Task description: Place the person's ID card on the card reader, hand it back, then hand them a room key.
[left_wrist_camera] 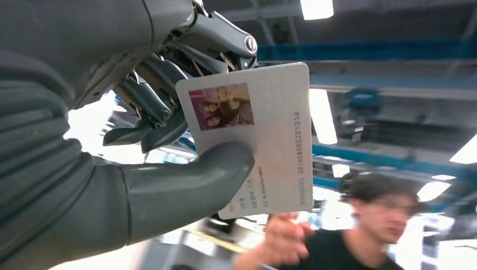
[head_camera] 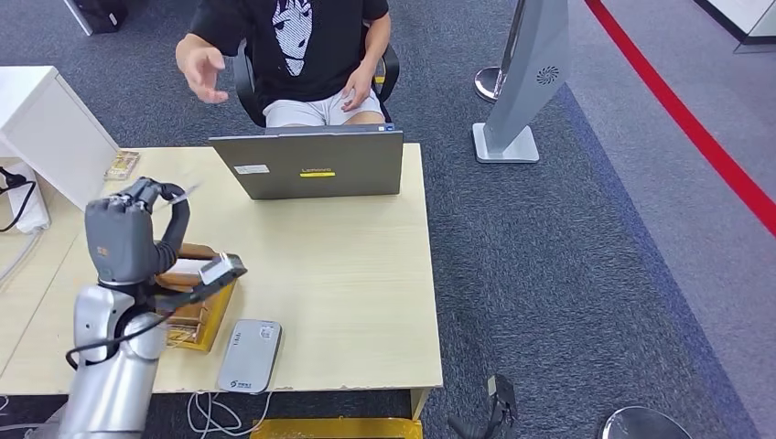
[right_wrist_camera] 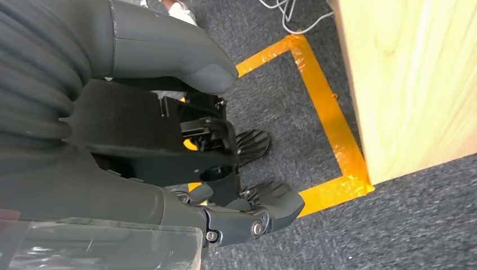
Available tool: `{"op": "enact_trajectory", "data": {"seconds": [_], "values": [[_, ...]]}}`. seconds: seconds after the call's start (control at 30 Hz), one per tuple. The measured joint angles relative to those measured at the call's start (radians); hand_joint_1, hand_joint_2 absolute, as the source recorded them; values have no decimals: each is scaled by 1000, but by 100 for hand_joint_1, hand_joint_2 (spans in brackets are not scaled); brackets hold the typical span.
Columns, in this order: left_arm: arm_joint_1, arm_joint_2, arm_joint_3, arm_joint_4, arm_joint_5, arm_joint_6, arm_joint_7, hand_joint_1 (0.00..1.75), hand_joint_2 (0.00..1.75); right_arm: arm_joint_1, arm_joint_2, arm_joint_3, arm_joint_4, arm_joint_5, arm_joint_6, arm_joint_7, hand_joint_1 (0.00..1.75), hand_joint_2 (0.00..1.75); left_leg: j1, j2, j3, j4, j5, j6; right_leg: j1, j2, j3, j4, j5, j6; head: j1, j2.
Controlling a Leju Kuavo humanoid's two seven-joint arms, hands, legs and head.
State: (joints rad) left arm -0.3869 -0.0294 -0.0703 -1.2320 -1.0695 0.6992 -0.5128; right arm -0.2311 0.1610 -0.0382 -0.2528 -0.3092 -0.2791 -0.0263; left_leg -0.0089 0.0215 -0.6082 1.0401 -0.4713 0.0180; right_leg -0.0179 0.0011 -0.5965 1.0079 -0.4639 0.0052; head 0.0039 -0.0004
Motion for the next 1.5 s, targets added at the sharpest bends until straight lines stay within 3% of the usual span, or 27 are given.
{"op": "enact_trajectory", "data": {"seconds": [0.13,0.3,0.53,0.87,1.5], "values": [[174,-75,-6,-142,72,0,-58,175,175,11,-1,-14,1,-11,-4,-13,0,175,-1,2,1,0,-3,1,-1,2,0,-1,-1,1,1,0],[364,-128,-46,-249,170,1,-74,175,175,26,-7,-42,1,-22,-10,-31,0,175,-1,2,1,0,-4,2,-1,2,0,-1,-2,3,0,0],[498,-159,-67,-282,240,1,-29,175,175,47,-14,-75,1,-31,-6,-52,0,175,-1,2,1,0,-4,2,-1,2,0,-1,-3,3,0,0],[561,-173,-42,-282,139,1,33,175,175,57,-20,-97,1,-19,0,-54,0,175,-1,1,1,0,-4,2,-1,1,1,-1,-3,3,0,0],[517,-202,60,-79,61,1,78,175,175,56,-21,-103,1,23,5,-39,0,175,-1,1,1,0,-4,2,-1,1,1,-1,-3,3,0,0]]}}
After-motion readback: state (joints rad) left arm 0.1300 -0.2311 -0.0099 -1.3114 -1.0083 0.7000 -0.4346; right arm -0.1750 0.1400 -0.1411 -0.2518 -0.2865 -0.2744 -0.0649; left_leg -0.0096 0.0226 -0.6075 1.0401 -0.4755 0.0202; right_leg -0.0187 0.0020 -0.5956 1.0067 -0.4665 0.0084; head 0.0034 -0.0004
